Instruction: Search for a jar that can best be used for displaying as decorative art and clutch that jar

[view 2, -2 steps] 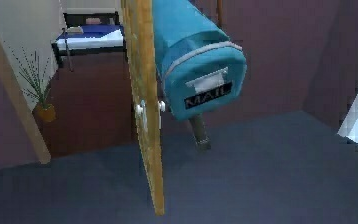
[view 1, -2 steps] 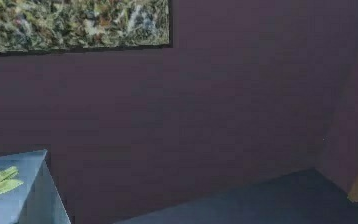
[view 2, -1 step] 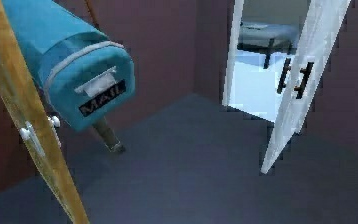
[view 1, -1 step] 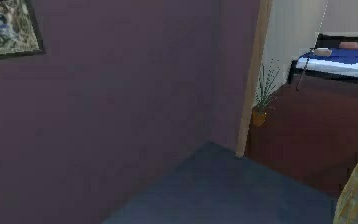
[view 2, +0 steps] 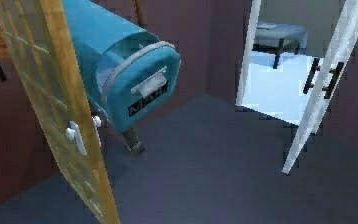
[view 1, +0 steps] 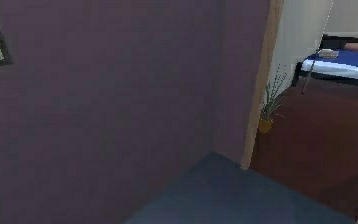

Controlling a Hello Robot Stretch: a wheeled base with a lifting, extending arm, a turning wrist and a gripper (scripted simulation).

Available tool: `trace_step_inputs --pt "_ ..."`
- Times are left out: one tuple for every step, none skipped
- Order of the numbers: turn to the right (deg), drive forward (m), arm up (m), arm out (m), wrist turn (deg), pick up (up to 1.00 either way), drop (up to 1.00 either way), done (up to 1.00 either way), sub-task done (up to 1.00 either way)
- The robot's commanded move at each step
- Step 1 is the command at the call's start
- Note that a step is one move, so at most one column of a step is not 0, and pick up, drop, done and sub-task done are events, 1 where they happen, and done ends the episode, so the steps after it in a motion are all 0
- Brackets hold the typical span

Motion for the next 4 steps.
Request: trace_step_inputs --pt "18.0 0.0 0.0 0.0 0.0 0.0 0.0 0.0 0.0" --pt "0.0 0.8 0.0 0.0 0.0 0.0 0.0 0.0 0.0" --pt "24.0 0.0 0.0 0.0 0.0 0.0 0.0 0.0 0.0" --pt "0.0 1.0 0.0 0.0 0.0 0.0 0.0 0.0 0.0"
